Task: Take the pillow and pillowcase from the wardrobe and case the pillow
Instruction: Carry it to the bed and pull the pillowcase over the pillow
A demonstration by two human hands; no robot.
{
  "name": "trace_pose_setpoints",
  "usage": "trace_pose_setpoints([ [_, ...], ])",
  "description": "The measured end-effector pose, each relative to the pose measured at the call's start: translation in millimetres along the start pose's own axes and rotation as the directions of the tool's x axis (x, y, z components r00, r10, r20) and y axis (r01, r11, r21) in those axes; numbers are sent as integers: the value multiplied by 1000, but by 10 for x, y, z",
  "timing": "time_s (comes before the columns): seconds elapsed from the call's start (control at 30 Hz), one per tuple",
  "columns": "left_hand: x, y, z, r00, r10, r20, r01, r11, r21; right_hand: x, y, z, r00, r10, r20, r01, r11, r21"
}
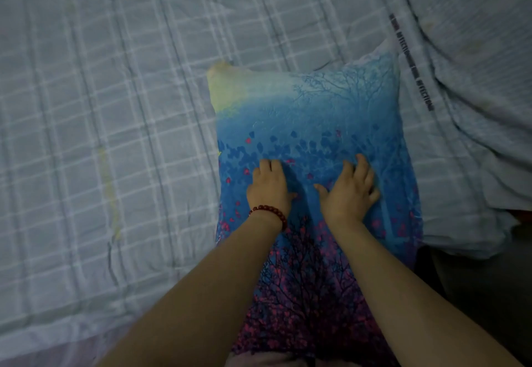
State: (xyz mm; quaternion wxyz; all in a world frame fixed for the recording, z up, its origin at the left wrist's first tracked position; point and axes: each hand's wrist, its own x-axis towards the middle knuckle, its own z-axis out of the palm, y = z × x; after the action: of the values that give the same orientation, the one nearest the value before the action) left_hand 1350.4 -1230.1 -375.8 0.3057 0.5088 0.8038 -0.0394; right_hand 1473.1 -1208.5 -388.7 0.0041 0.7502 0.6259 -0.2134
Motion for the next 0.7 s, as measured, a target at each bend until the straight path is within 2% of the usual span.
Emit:
trace_pose_setpoints([
  [0.1,56,-18,67,1000,8,8,-8,1000,8,72,29,67,999,-42,-3,42,998,54],
  [0.27,156,8,150,994,-105,11,104,992,67,185,20,155,1000,-24,-11,25,989,146],
  [0.4,181,16,202,997,-76,17,73,988,133,190,35,157,999,-41,-28,46,981,186],
  [0.53,124,20,176,999,-40,21,38,996,86,130,44,106,996,-72,-43,81,966,247],
  [0.7,-5,133,96,999,31,-24,-33,997,-63,54,-18,-26,998,-68,-6,66,940,333],
])
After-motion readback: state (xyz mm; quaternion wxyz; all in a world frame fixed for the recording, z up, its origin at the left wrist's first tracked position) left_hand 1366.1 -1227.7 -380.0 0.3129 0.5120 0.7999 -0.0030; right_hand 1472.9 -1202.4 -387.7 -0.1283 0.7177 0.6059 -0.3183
